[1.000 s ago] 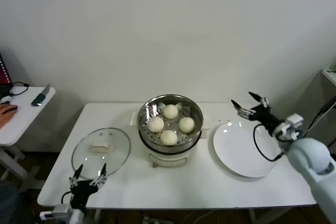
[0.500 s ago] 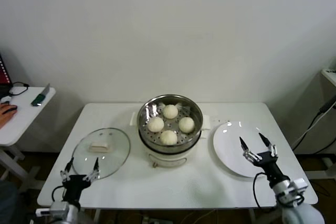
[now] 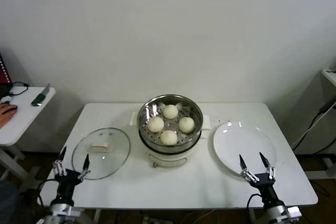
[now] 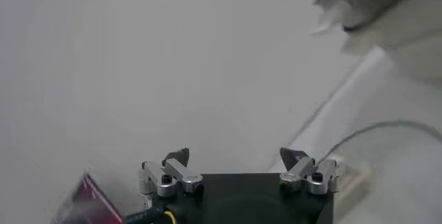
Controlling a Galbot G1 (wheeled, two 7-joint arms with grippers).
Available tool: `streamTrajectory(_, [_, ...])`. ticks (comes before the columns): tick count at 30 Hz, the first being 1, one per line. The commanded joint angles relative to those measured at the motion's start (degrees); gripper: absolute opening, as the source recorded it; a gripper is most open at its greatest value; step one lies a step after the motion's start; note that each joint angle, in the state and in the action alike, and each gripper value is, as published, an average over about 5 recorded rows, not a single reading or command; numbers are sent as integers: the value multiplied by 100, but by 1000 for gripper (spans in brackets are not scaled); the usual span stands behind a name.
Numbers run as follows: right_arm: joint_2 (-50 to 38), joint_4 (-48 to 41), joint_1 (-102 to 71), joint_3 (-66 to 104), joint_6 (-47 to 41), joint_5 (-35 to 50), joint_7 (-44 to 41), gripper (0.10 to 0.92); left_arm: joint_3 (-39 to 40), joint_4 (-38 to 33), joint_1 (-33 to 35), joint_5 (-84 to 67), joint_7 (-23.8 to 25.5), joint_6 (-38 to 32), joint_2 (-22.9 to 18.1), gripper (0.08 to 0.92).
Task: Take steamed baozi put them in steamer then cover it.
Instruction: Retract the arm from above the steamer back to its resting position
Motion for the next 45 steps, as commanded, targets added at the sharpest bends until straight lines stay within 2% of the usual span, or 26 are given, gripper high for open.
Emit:
streamTrajectory(1, [279,-298,-174,-43,532,-173,-18,823,58,1769,-561,2974,-992,-999,535,823])
streamTrajectory(6, [315,-292,-194,-34,560,-190,1,823,86,2151,-807,3109,-868,-943,592,823])
streamTrajectory(12, [404,-200,-248,-11,544,-257,23,823,143,2115,-1077,3051,-608,-601,502,823])
streamTrajectory(29, [499,4,-330,57,471,-405,114,823,409,2308,-1793,3407,-530,261,260,823])
streamTrajectory(45, [540,68,-386,103,489,-415,145,823,661,2721,-2172,3607,-496,422,283,823])
